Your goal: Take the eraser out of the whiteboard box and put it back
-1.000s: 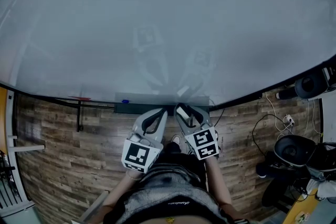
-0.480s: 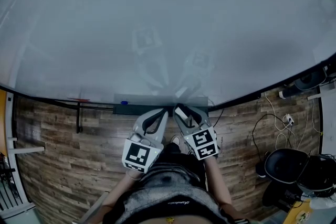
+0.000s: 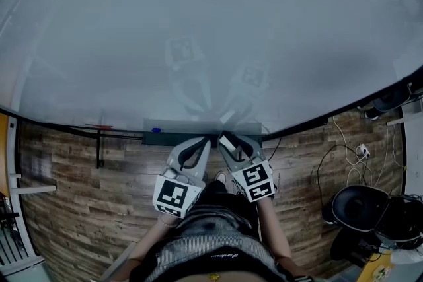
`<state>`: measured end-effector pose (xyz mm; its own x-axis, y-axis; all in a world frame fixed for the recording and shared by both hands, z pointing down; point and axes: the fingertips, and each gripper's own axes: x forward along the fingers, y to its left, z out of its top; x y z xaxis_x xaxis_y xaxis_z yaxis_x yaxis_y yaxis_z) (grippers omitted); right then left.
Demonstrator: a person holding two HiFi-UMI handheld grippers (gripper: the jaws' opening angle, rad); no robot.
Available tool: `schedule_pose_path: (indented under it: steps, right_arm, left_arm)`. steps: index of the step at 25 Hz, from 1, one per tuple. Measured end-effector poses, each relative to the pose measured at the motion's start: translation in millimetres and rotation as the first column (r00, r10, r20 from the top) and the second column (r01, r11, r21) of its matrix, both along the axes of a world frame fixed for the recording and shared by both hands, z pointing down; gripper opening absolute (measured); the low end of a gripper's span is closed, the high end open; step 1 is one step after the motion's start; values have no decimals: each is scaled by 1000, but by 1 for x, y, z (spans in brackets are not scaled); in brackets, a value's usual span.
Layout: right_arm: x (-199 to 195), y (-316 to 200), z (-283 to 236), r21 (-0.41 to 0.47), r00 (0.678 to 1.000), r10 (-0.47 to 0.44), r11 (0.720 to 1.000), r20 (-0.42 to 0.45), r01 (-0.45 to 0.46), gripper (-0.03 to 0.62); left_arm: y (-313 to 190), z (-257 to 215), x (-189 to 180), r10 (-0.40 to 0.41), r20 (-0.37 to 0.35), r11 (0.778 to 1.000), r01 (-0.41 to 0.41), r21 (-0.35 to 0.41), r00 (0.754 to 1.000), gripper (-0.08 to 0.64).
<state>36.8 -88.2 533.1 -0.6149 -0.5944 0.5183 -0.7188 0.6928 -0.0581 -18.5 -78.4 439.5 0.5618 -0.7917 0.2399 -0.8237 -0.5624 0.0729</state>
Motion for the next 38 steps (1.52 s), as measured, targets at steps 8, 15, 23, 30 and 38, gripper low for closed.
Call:
schedule_pose_path:
  steps: [8, 15, 23, 30, 38]
  right_arm:
    - [0, 2, 1, -1, 1000, -1, 1000, 2, 1, 172]
    - [1, 3, 2, 2, 1000, 4, 1000, 6, -4, 169]
    - [2, 7, -4, -5, 1000, 7, 1000, -4, -7, 166]
    - [4, 8, -21, 12, 1000, 3, 1000, 2, -3, 167]
    - [2, 11, -53, 65, 1000, -6, 998, 7, 6, 167]
  left_arm:
    - [2, 2, -2, -3, 4, 1000, 3, -3, 1000, 2]
    - [4, 3, -4, -3, 10, 1000, 3, 1, 1000, 0]
    - [7, 1, -5, 3, 6, 1000, -3, 8, 1000, 2]
    - [7, 0, -3, 15, 11, 1000, -15, 7, 1000, 2]
    - [9, 1, -4, 18, 5, 1000, -18, 5, 1000, 0]
